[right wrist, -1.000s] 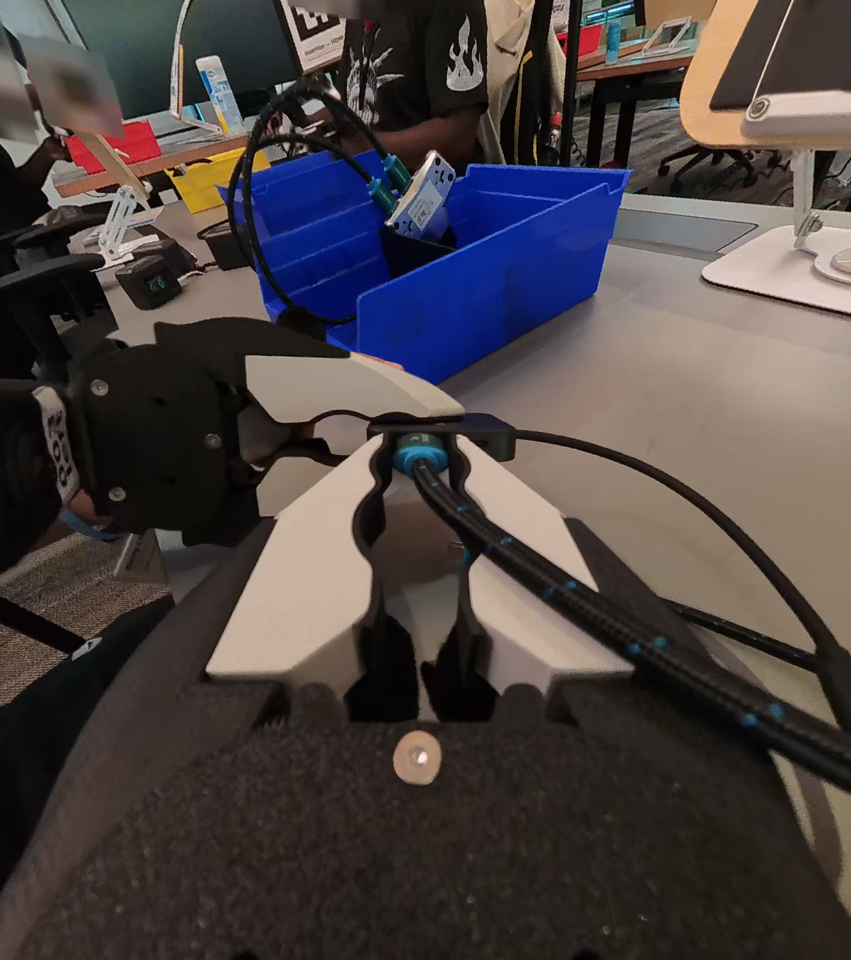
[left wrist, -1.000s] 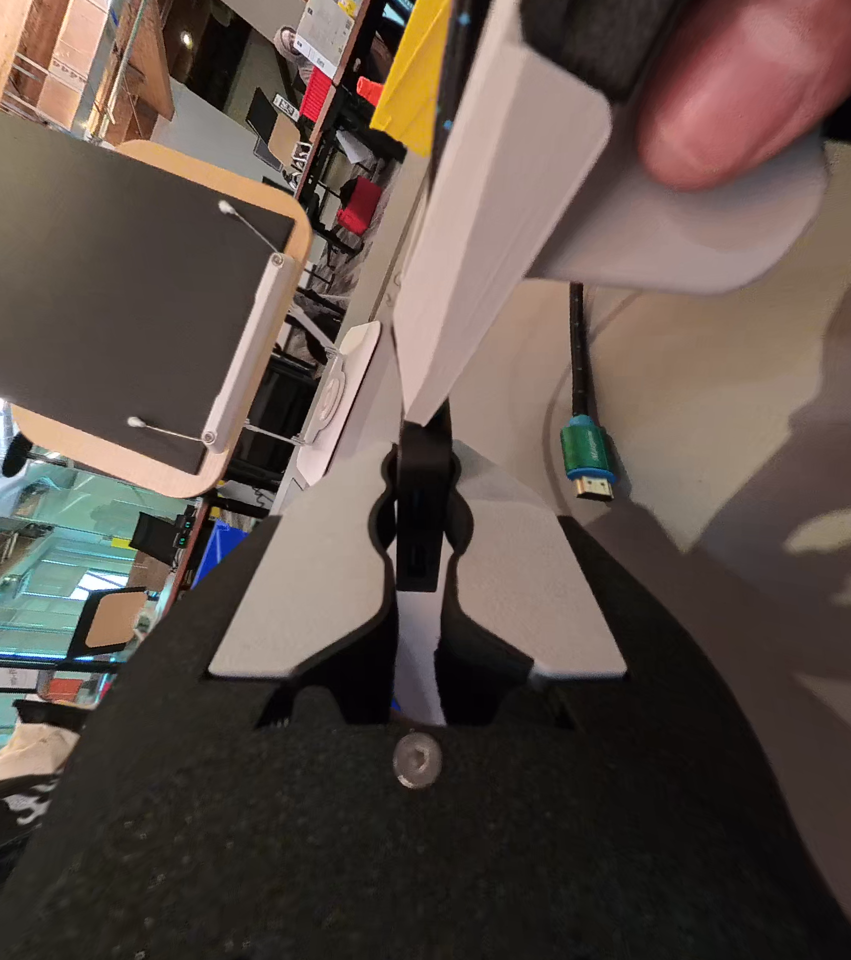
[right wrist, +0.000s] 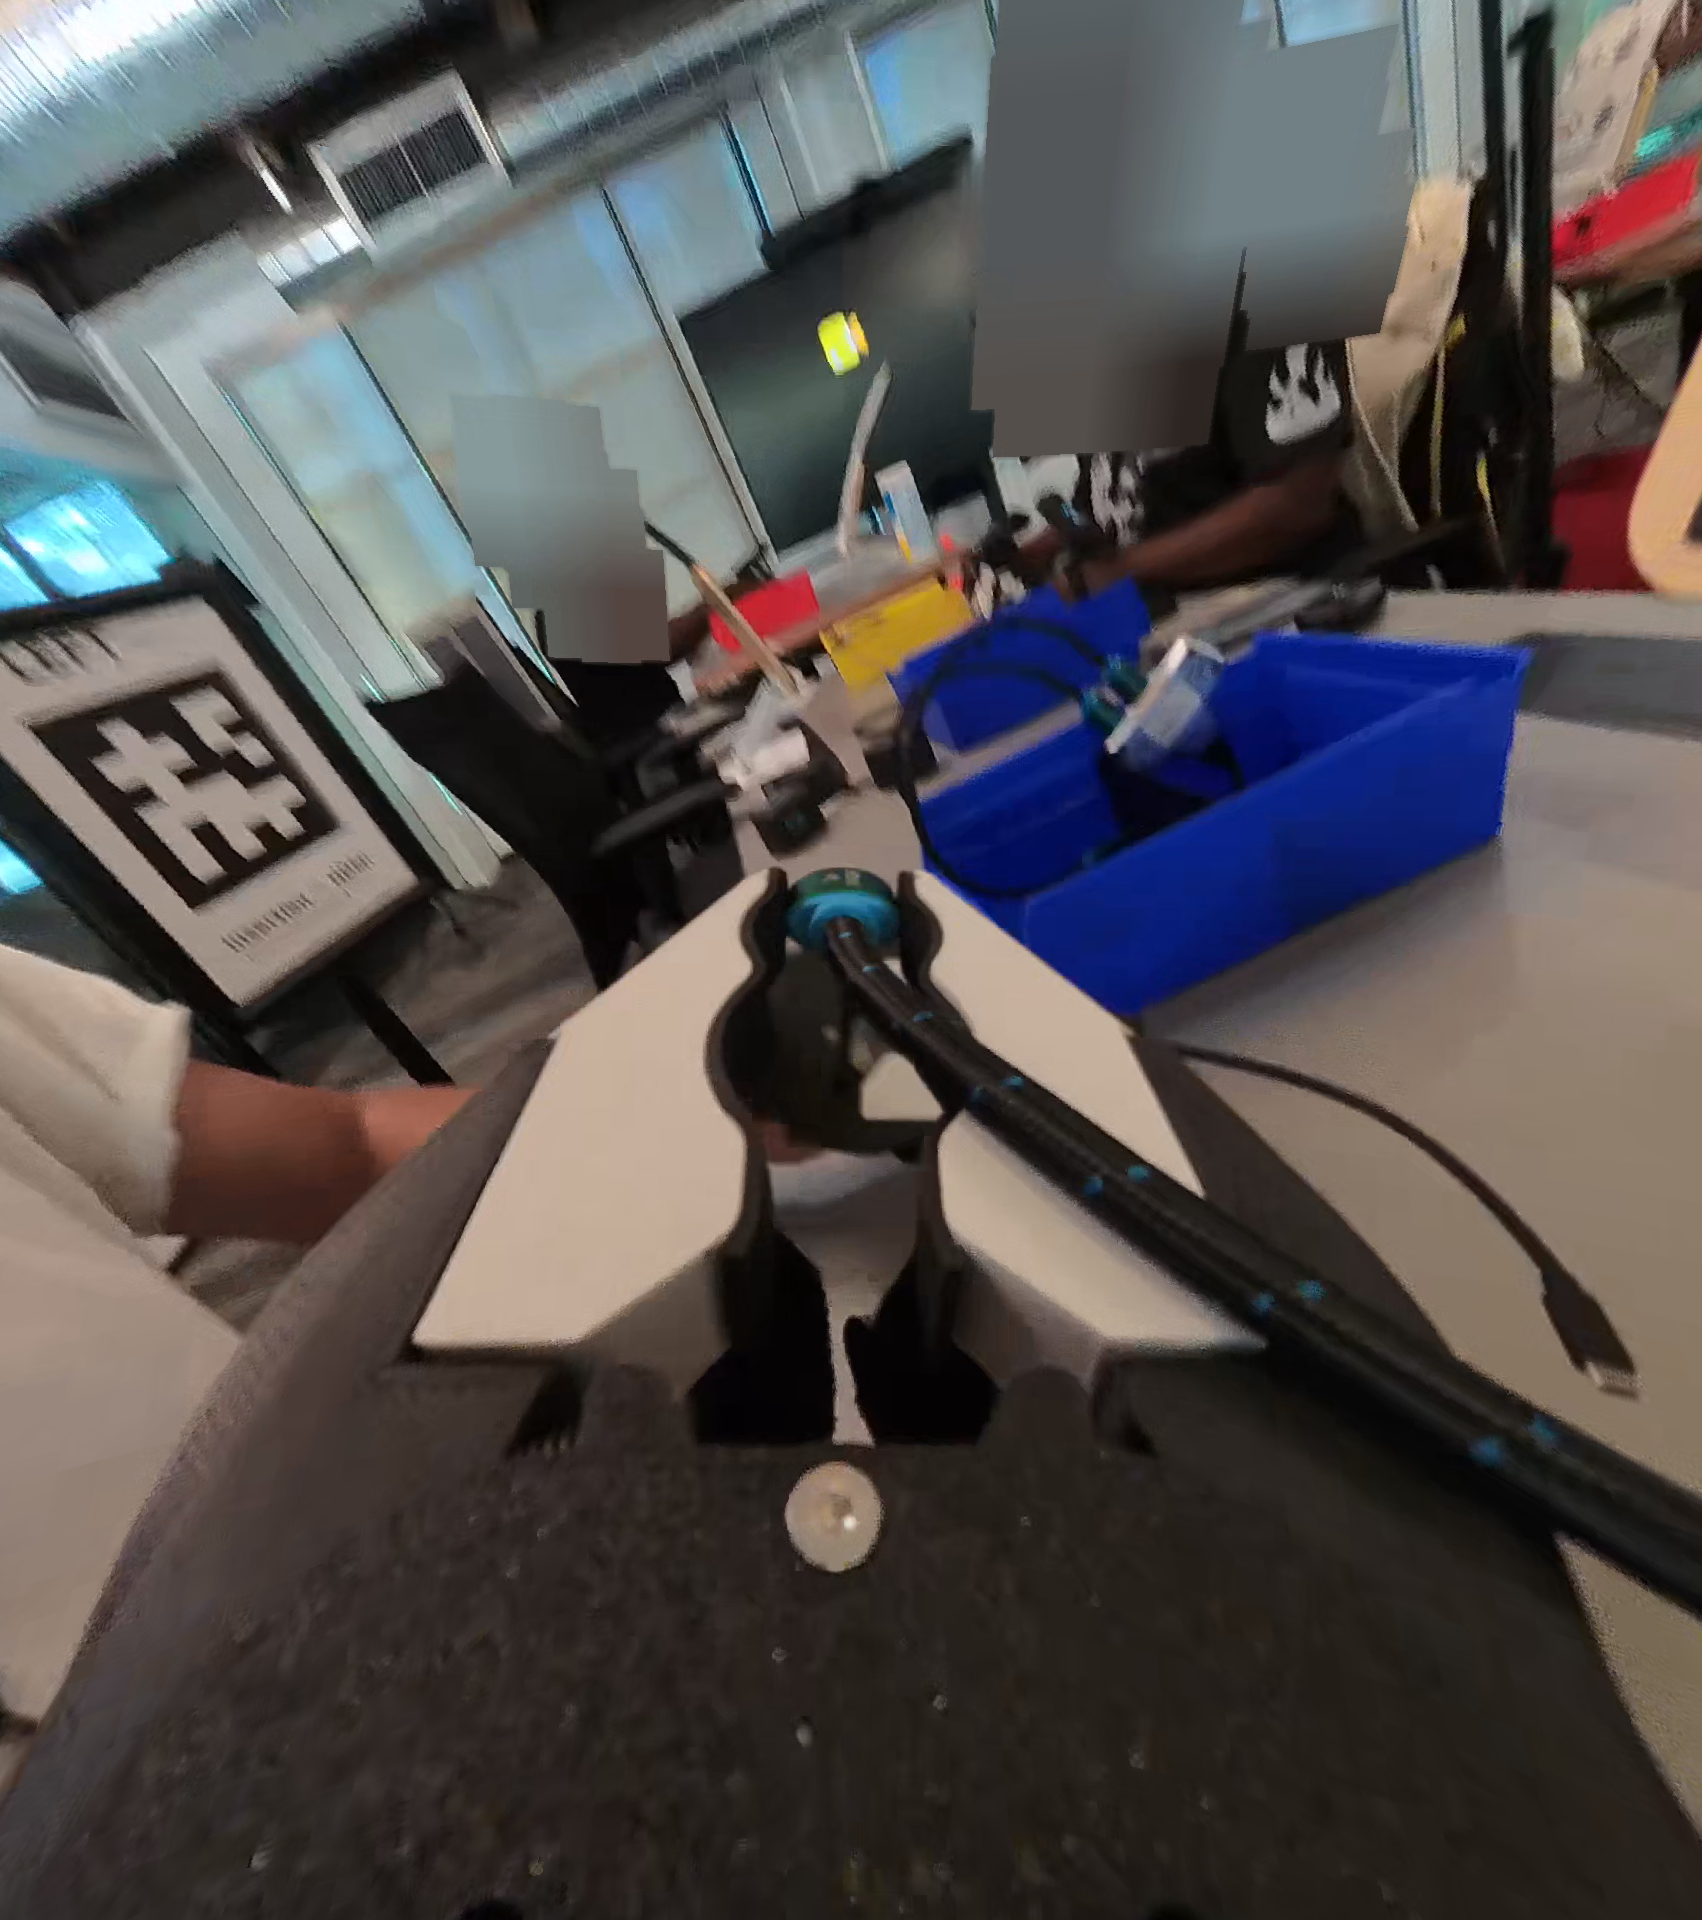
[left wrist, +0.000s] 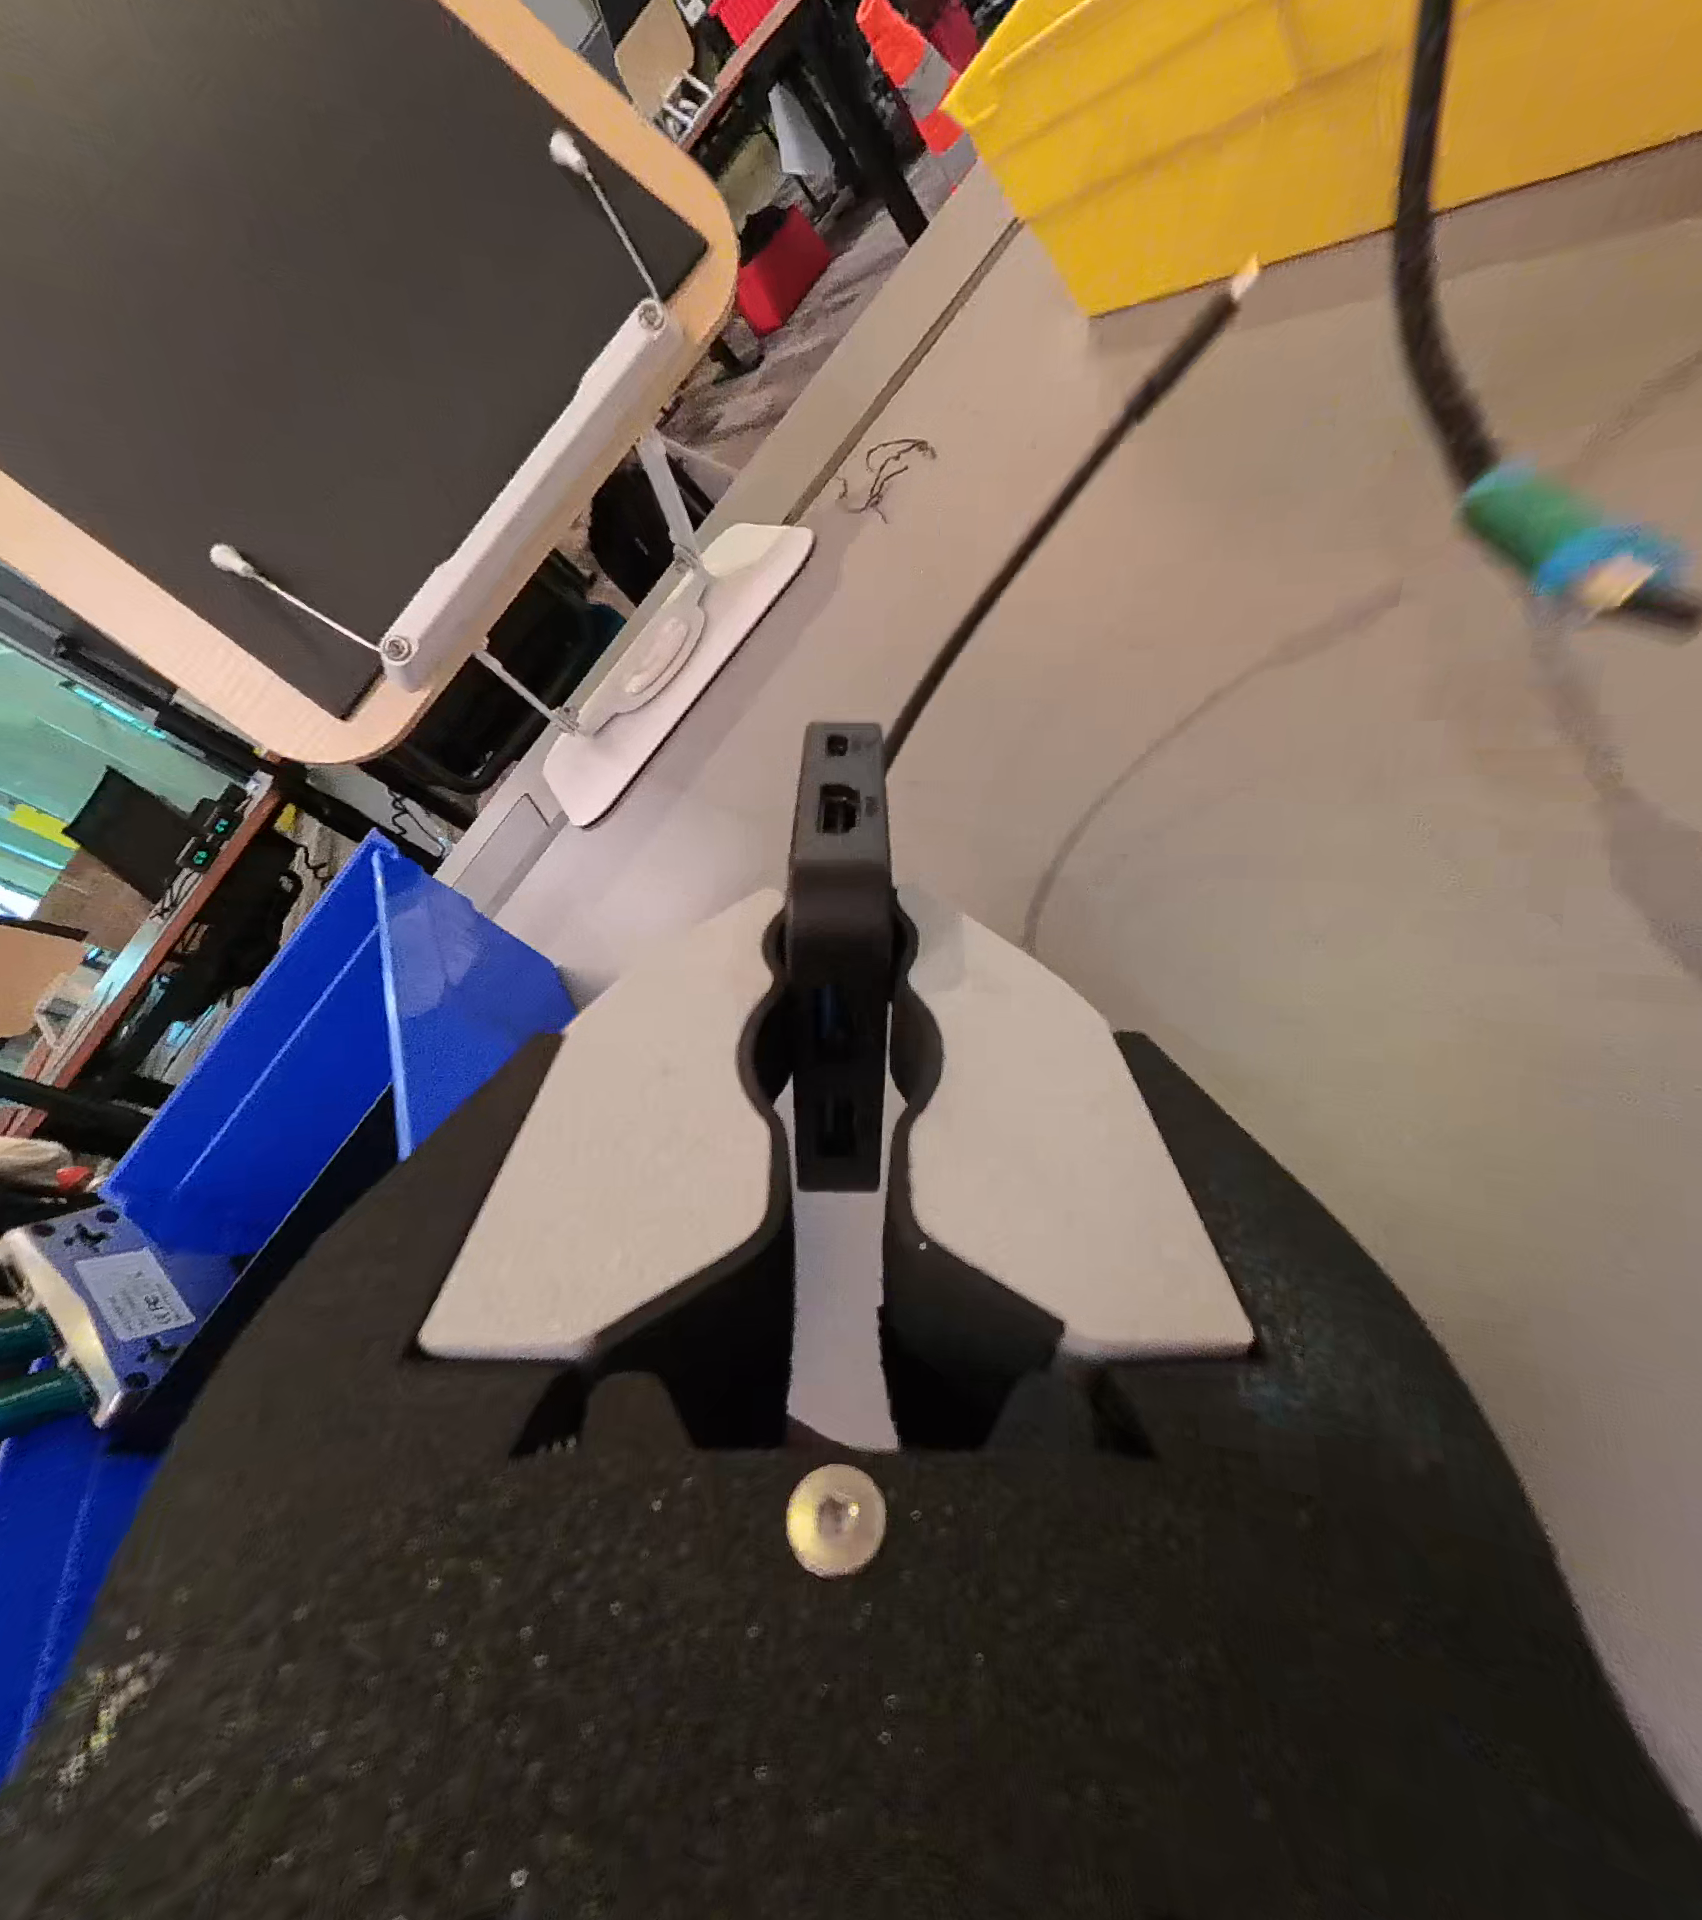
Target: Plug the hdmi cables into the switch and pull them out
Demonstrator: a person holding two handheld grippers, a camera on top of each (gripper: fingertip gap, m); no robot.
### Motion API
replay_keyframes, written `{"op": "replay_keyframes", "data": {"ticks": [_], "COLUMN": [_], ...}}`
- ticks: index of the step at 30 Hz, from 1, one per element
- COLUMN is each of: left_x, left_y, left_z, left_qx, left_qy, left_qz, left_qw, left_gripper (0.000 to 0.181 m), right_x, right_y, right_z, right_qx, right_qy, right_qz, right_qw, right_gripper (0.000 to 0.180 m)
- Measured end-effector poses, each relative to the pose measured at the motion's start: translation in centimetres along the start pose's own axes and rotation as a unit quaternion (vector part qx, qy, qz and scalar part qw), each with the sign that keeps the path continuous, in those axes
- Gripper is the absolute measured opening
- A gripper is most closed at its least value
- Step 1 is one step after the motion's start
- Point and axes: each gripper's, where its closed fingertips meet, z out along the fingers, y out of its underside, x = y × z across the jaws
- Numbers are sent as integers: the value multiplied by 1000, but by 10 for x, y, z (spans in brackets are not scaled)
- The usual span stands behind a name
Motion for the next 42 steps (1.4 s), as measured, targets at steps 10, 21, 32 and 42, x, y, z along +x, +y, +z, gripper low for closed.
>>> {"op": "replay_keyframes", "data": {"ticks": [10, 21, 32, 42], "left_x": [13, 30, 34, 41], "left_y": [5, 0, 0, 2], "left_z": [3, 4, 4, 4], "left_qx": [-4, -14, -6, -13], "left_qy": [36, 52, 75, 83], "left_qz": [-25, 6, -26, -10], "left_qw": [999, 999, 997, 996], "left_gripper": [13, 14, 13, 14], "right_x": [42, 165, 166, 169], "right_y": [-88, -18, 83, 109], "right_z": [-122, -215, -241, -232], "right_qx": [228, 205, -113, -244], "right_qy": [-19, 141, 256, 361], "right_qz": [37, 189, 333, 292], "right_qw": [973, 950, 900, 851], "right_gripper": [20, 20, 34, 67]}}
